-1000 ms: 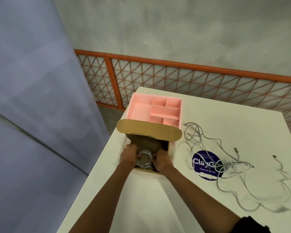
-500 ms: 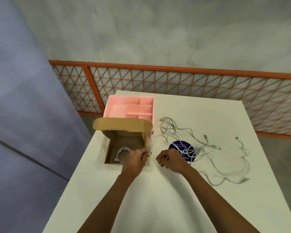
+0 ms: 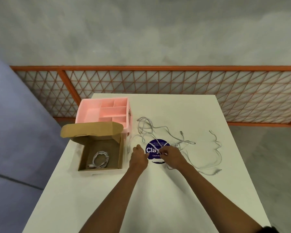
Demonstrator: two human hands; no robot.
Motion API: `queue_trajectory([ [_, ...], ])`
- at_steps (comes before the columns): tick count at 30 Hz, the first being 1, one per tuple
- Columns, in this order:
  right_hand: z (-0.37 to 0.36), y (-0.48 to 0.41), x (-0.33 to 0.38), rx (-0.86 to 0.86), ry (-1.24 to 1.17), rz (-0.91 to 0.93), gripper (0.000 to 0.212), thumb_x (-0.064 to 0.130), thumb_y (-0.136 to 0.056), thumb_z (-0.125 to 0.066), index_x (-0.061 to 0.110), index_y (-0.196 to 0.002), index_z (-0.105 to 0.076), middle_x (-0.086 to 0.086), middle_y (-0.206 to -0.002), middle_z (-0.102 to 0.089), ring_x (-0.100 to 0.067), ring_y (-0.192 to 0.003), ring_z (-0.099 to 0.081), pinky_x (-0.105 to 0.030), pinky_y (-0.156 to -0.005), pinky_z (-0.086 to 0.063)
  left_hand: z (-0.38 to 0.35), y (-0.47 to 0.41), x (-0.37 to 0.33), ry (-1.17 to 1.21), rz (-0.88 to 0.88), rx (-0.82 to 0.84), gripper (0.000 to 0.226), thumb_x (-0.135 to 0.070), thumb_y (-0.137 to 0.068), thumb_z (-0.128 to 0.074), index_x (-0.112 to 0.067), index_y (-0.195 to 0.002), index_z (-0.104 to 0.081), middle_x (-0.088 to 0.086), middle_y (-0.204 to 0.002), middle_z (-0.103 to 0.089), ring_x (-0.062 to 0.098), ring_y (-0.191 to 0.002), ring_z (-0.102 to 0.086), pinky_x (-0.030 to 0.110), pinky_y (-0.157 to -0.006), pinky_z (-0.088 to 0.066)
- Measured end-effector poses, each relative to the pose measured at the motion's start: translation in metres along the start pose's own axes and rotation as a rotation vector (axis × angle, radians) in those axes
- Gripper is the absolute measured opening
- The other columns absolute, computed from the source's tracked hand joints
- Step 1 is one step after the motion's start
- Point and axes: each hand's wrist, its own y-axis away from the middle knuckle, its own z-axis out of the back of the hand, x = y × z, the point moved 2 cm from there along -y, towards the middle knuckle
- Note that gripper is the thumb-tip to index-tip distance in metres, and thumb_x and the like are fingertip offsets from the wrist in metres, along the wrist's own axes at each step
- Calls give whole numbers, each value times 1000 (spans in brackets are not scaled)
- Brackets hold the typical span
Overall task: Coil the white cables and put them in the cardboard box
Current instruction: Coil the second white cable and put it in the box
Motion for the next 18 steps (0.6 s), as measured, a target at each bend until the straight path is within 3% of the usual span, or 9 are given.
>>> queue_trajectory([
  [5, -6, -7, -2, 68, 10, 26, 36, 11, -91, -57, 5, -127, -55, -13, -115, -63, -25, -105, -60, -24, -86, -45, -4, -7, -8, -137, 87, -72, 35, -23, -96, -52, -3, -124, -45, 14, -128, -50, 28, -119, -50, 36, -89, -46],
  [8, -2, -11, -1, 30, -125, 56, 25, 4, -92, -50, 3, -116, -60, -12, -94, -64, -23, -82, -64, -29, -78, -55, -3, -14, -13, -56, 41, -80, 27, -11, -94, -50, -1, -117, -44, 17, -118, -58, 31, -109, -57, 38, -82, -48],
  [11, 13, -15, 12, -127, -299, 140, 20, 1, -93, -48, 8, -101, -65, -2, -81, -65, -4, -60, -62, -20, -64, -54, 5, -14, -21, 107, -104, -115, 18, -11, -97, -44, 1, -110, -42, 19, -105, -62, 33, -94, -63, 41, -75, -54],
  [14, 36, -20, 31, -295, -290, 272, 28, -3, -89, -51, 11, -110, -64, 4, -93, -63, -2, -75, -60, -7, -68, -47, 24, -6, -33, 238, -217, -221, 15, -14, -99, -40, -1, -106, -45, 15, -92, -62, 29, -84, -62, 42, -72, -50],
  [16, 49, -23, 42, -244, -270, 360, 40, -6, -84, -58, 13, -119, -61, 5, -107, -60, -6, -91, -57, -1, -75, -41, 39, -1, -42, 317, -258, -221, 16, -15, -99, -42, -3, -108, -49, 11, -90, -64, 24, -79, -60, 36, -73, -47],
  [18, 59, -23, 53, -135, -252, 396, 37, 0, -83, -66, 15, -118, -64, 6, -111, -63, -9, -97, -58, 1, -79, -39, 56, 3, -50, 379, -281, -198, 15, -19, -99, -45, -7, -107, -52, 9, -90, -67, 24, -78, -63, 35, -75, -49],
])
